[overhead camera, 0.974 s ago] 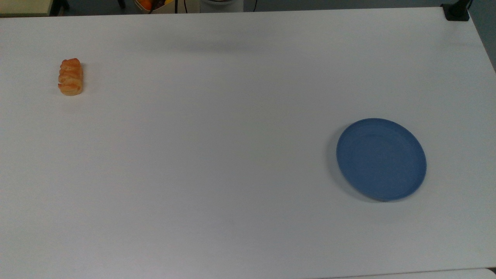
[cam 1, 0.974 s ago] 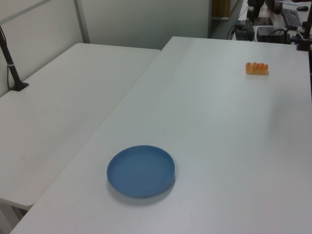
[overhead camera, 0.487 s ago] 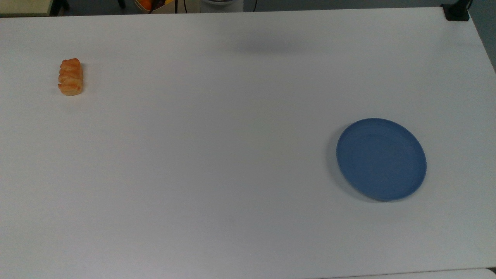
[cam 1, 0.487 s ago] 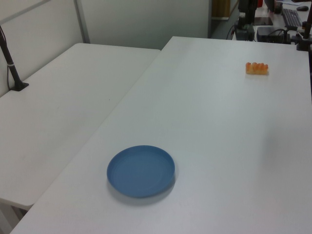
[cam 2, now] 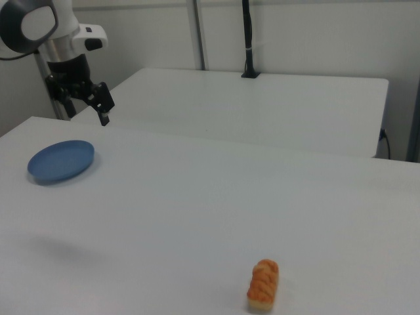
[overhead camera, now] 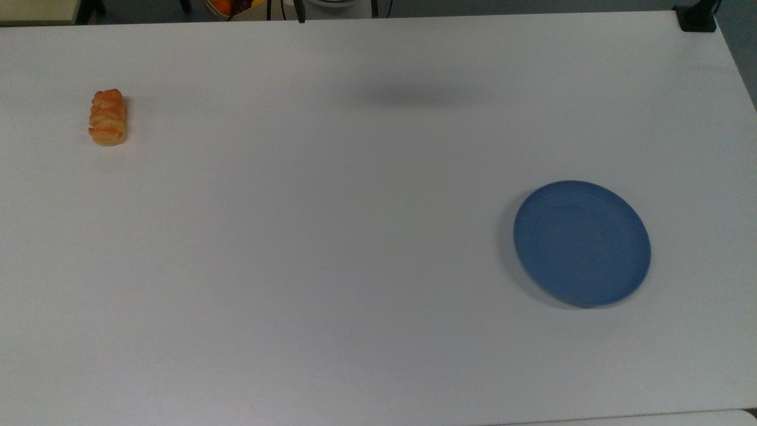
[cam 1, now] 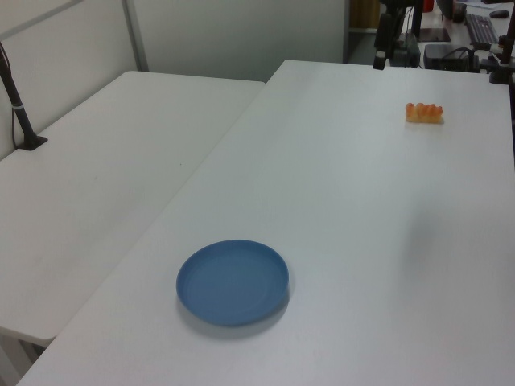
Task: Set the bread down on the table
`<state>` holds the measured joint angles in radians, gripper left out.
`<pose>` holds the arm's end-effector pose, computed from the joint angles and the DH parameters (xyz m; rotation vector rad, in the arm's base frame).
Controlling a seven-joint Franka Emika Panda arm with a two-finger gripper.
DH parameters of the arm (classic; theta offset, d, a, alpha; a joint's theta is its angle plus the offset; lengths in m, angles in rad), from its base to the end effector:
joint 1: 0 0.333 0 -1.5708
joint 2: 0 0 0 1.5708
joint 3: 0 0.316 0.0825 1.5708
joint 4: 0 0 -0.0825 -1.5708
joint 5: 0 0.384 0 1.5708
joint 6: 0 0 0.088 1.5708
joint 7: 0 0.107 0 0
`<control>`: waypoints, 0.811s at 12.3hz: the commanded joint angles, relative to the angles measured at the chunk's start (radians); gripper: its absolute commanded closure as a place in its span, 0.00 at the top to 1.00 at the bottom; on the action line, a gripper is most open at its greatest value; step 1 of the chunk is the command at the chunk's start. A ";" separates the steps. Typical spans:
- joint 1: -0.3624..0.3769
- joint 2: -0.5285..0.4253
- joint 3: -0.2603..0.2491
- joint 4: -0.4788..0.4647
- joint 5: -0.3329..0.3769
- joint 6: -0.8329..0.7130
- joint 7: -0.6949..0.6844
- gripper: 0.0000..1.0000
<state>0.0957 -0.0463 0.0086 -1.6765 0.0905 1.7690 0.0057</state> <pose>0.5541 0.0661 0.6186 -3.0351 -0.1320 -0.2034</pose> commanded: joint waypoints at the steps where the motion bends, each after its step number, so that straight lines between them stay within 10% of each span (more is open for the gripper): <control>1: 0.012 -0.007 -0.058 -0.023 -0.035 0.046 -0.129 1.00; 10: 0.029 -0.015 -0.072 -0.008 -0.023 -0.071 -0.105 1.00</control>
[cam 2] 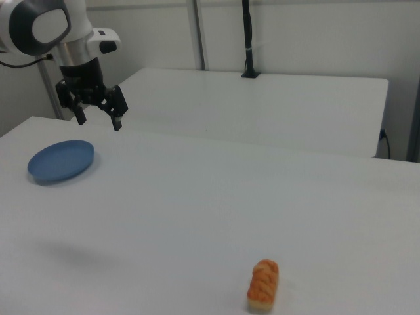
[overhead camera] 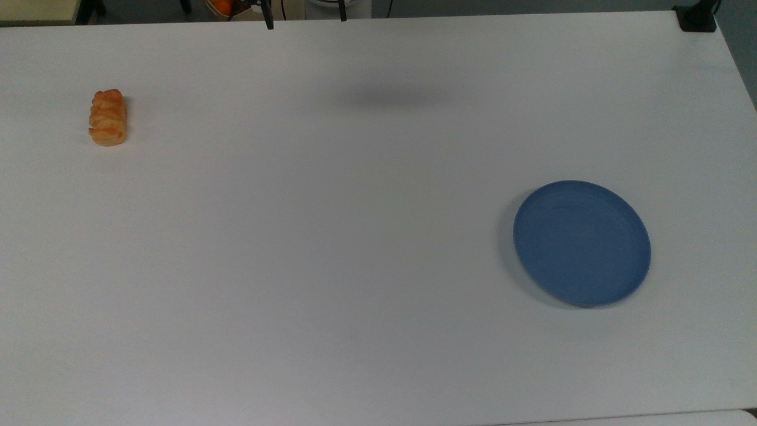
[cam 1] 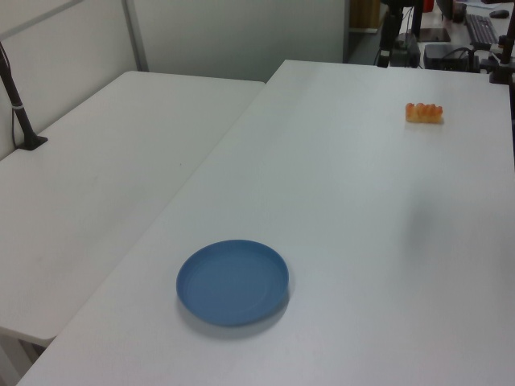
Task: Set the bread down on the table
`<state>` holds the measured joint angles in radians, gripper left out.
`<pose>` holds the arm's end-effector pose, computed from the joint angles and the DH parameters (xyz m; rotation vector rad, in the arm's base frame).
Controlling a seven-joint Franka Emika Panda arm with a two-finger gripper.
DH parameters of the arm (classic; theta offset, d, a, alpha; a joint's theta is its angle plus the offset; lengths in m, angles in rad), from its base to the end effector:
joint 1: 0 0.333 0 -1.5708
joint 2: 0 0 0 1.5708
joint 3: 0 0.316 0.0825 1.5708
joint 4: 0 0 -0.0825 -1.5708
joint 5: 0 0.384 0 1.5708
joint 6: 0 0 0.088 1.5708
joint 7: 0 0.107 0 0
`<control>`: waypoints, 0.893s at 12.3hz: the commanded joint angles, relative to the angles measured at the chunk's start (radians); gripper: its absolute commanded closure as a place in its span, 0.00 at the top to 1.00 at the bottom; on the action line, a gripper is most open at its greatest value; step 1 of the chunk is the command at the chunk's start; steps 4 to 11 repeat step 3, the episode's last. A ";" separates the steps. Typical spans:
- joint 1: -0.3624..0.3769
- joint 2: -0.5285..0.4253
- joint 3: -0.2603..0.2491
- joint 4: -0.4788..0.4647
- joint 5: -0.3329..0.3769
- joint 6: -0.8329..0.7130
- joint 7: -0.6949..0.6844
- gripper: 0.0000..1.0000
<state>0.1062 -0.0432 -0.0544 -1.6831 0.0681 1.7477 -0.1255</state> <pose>0.5556 0.0343 0.6113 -3.0601 -0.2590 -0.1694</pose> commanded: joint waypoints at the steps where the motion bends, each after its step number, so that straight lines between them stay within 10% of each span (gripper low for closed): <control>1: 0.018 -0.018 -0.008 -0.001 -0.001 -0.057 0.026 1.00; 11: 0.018 -0.018 -0.008 -0.001 -0.001 -0.059 0.026 1.00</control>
